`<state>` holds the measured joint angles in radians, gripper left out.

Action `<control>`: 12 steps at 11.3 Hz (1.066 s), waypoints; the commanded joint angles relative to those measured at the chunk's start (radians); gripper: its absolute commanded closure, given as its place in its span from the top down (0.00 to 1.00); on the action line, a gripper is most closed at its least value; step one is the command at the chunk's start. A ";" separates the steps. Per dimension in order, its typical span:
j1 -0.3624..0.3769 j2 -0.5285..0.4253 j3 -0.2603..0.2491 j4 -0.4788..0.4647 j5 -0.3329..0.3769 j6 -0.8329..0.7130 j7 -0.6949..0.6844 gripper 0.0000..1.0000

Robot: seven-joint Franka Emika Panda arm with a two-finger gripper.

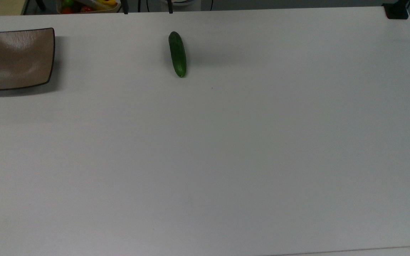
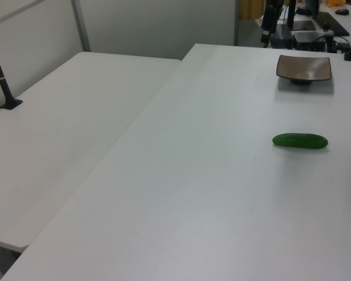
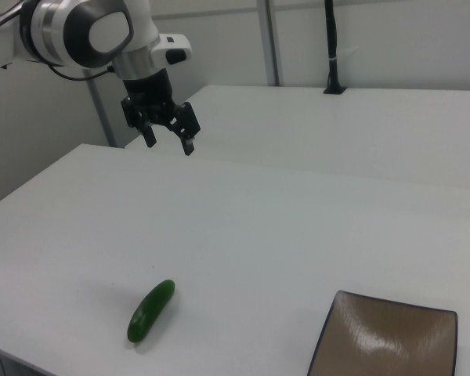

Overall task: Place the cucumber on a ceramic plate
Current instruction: 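Move the open gripper toward the green cucumber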

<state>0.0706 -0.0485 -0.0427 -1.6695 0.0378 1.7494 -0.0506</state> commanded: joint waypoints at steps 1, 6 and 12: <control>0.025 -0.022 -0.023 -0.026 0.020 0.012 -0.012 1.00; 0.025 -0.021 -0.023 -0.026 0.020 0.013 -0.012 1.00; 0.026 -0.022 -0.022 -0.042 0.020 0.013 -0.012 1.00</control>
<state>0.0716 -0.0488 -0.0428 -1.6775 0.0379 1.7494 -0.0507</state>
